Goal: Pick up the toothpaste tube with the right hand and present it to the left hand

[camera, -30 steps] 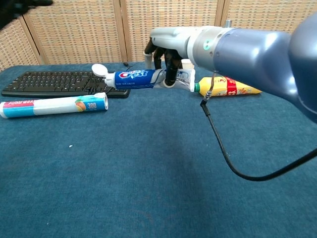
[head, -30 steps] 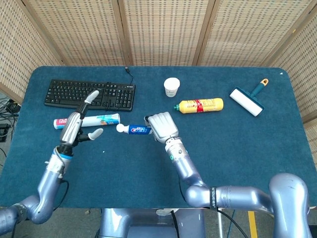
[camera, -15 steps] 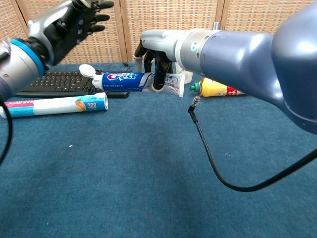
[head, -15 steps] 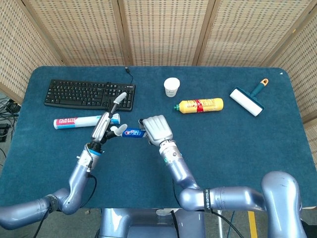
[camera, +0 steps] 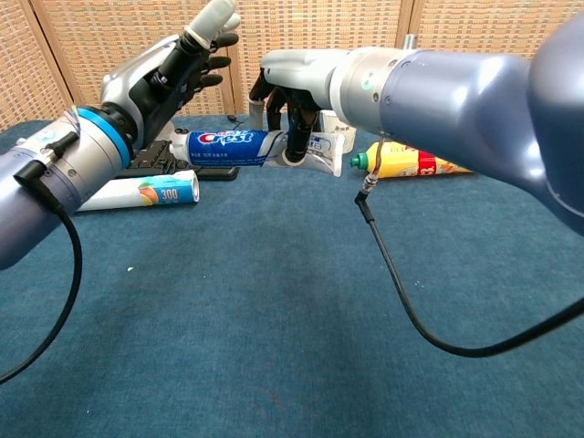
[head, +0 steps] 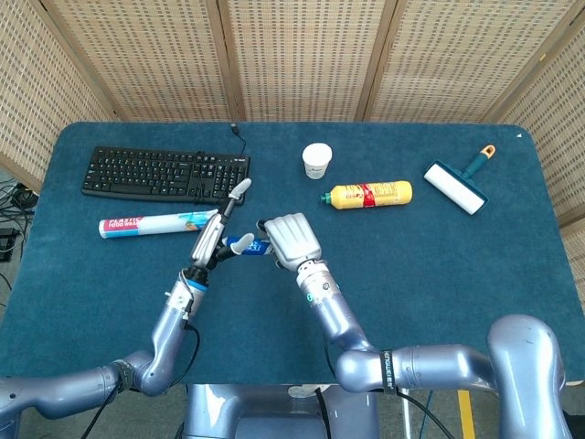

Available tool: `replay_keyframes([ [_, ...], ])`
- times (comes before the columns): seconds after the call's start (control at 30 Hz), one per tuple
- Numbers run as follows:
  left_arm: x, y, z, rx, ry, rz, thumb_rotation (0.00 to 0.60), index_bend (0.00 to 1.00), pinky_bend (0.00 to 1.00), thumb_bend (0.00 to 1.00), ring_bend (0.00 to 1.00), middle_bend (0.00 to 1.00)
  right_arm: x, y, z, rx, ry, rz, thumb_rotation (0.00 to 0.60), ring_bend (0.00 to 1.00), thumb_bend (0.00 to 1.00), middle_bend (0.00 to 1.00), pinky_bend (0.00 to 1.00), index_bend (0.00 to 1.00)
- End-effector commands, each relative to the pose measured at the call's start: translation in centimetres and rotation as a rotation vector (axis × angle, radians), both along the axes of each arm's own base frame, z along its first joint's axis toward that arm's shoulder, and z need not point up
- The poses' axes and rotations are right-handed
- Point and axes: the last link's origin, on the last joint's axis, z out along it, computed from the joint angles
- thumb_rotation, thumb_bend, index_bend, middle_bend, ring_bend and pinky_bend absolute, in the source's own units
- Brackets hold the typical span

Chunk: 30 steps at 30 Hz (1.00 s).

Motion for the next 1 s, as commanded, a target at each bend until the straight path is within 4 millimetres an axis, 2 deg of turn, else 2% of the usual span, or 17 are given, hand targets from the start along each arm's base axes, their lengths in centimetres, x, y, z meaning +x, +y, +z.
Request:
replay_keyframes([
  [0.03,-0.1,-0.1,-0.4,-0.003,0.000,0.005,0.120,0.00,0.00,0.00,0.00,0.00,0.0,0.0,0.2,-0.002,-0.010,-0.002,0.600,0.58,0.64,0.71,0.70,0.70],
  [0.57,-2.6,0.1,-0.1,-0.026,-0.116,0.075,0.155,0.00,0.00,0.00,0.00,0.00,-0.1,-0.5,2.4,-0.012,-0.086,-0.029,0.600,0.59,0.64,0.72,0.70,0.70],
  [0.77,-2.7,0.5,0.3,-0.056,-0.216,0.088,0.161,0.00,0.00,0.00,0.00,0.00,-0.2,-0.5,3.0,-0.003,-0.110,-0.026,0.600,0.59,0.64,0.72,0.70,0.70],
  [1.0,-2.4,1.1,0.6,-0.064,-0.263,0.092,0.161,0.00,0.00,0.00,0.00,0.00,-0.1,0.0,2.7,0.015,-0.090,0.003,0.600,0.59,0.64,0.72,0.70,0.70],
])
